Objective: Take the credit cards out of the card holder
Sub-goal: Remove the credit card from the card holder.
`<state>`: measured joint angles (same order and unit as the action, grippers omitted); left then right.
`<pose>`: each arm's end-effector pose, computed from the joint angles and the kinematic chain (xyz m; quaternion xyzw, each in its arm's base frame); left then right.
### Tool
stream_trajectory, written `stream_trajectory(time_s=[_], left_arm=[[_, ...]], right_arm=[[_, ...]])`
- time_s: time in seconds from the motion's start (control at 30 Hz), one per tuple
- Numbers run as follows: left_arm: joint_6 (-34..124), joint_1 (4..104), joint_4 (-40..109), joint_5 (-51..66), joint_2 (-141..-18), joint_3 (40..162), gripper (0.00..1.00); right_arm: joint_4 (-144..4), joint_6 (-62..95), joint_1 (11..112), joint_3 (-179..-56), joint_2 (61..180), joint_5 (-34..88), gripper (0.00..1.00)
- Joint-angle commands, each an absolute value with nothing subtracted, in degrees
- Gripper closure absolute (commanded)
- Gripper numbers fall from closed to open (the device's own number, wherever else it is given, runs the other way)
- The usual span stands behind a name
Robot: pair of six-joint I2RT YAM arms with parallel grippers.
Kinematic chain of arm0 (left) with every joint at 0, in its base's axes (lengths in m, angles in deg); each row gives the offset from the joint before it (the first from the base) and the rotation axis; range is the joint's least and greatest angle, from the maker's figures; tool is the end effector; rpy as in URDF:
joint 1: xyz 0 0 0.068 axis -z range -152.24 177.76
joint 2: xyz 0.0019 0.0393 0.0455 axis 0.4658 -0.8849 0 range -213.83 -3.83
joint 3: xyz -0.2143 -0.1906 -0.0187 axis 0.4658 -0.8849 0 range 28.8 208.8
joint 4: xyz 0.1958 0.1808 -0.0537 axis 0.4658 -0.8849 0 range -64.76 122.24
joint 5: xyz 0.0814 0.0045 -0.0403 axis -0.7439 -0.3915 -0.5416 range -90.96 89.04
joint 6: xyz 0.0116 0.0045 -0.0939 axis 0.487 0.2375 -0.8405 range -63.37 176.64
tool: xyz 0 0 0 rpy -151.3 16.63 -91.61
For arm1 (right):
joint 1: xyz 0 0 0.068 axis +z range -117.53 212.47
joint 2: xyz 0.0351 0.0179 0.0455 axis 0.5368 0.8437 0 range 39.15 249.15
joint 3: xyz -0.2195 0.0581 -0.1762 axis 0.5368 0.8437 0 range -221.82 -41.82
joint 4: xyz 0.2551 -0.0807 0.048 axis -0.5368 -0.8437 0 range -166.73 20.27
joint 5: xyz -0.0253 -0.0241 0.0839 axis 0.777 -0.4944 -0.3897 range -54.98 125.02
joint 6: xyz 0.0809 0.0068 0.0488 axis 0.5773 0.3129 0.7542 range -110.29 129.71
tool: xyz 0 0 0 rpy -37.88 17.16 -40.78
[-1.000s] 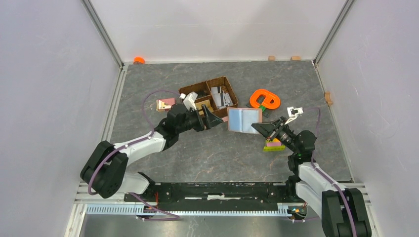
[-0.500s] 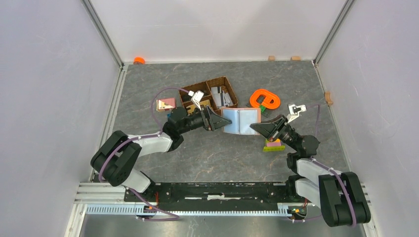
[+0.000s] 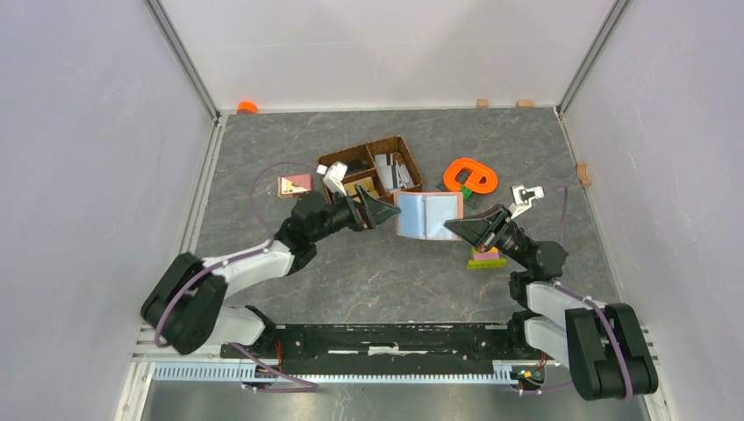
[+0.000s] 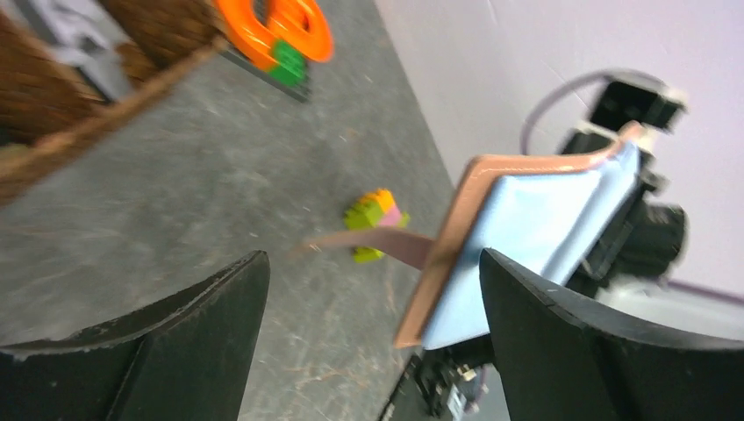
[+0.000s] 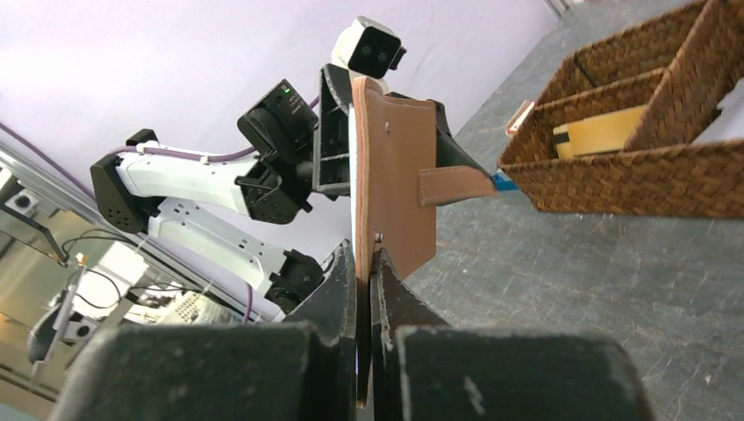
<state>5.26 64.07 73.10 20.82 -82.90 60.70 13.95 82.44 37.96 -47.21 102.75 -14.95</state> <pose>0.2533 -0.2257 0.2236 0.0291 0.7417 -0.5553 0.3751 0.1911 0.0843 0.2329 -0.0296 0.6007 0.6585 0.4524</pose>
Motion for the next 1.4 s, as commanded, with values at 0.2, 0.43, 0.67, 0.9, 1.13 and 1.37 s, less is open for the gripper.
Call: stream_trajectory(time_s=[0.2, 0.43, 0.67, 0.9, 1.13, 1.37], left_arm=[[17.4, 63.1, 69.7, 10.3, -67.4, 55.3, 0.03], [20.3, 63.2, 81.1, 12.4, -61.6, 50.3, 0.00], [18.7, 63.3, 85.8, 17.4, -63.2, 50.6, 0.00], [18.8, 63.3, 86.0, 17.6, -62.8, 50.4, 0.00], [18.4, 63.4, 86.5, 18.4, -62.8, 50.3, 0.00], [15.5, 63.4, 93.0, 23.7, -68.2, 51.4, 0.00]], right_arm=[[9.0, 72.7, 37.9, -49.0, 95.0, -14.7, 1.00], [8.0, 71.7, 38.4, -49.5, 92.5, -15.0, 0.99], [8.1, 71.4, 40.5, -50.7, 92.8, -16.1, 0.99], [9.1, 71.2, 42.2, -51.2, 92.6, -16.6, 0.99], [10.1, 71.0, 43.8, -51.3, 94.2, -16.4, 0.99], [10.2, 70.8, 46.3, -51.7, 95.4, -16.2, 0.99]])
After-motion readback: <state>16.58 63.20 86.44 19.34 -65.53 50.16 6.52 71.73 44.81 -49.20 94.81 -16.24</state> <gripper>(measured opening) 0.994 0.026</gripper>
